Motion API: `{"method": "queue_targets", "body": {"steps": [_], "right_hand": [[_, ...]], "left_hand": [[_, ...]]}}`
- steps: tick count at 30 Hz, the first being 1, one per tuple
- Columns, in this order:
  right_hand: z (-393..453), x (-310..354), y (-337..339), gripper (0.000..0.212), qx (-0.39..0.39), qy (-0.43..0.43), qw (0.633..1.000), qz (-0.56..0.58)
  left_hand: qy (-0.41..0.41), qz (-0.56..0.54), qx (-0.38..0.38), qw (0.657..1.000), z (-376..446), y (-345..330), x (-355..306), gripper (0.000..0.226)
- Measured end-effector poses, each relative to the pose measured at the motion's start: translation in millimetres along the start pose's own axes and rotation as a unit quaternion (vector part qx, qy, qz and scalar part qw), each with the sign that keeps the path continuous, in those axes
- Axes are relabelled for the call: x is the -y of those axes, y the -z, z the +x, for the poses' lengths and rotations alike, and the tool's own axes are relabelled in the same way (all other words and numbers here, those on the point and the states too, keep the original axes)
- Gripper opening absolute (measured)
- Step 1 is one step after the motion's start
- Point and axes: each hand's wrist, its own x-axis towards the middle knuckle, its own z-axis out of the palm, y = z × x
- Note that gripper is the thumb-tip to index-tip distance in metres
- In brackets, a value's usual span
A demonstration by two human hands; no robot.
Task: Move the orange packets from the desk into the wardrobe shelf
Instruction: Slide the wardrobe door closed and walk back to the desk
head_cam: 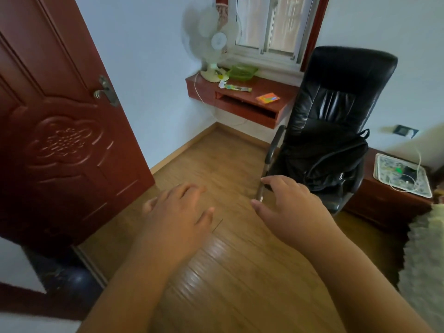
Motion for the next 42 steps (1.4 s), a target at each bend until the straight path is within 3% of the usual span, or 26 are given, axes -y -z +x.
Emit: {"method": "queue_targets", "body": {"steps": [10,20,29,42], "right_hand": [[127.9,-8.1,12.3,0.070,-0.025,-0.065,0.997,-0.015],[258.7,32.7,30.5,0.069,-0.067,-0.127,0.990,-0.014],[361.9,50.5,20.3,0.070,-0.039,-0.129,0.991,-0.020],[565.8,2.4,62.1,0.066,-0.045,-0.089,0.995,0.017]], "left_hand": [[-0.037,-0.002,0.007,0.999,156.1,-4.6,8.4,0.050],[-0.124,0.006,0.018,0.992,326.9,32.3,36.7,0.053],[-0.109,0.006,0.035,0.993,424.1,35.2,63.1,0.054],[-0.051,0.043,0.005,0.998,585.3,42.5,33.1,0.050]]}}
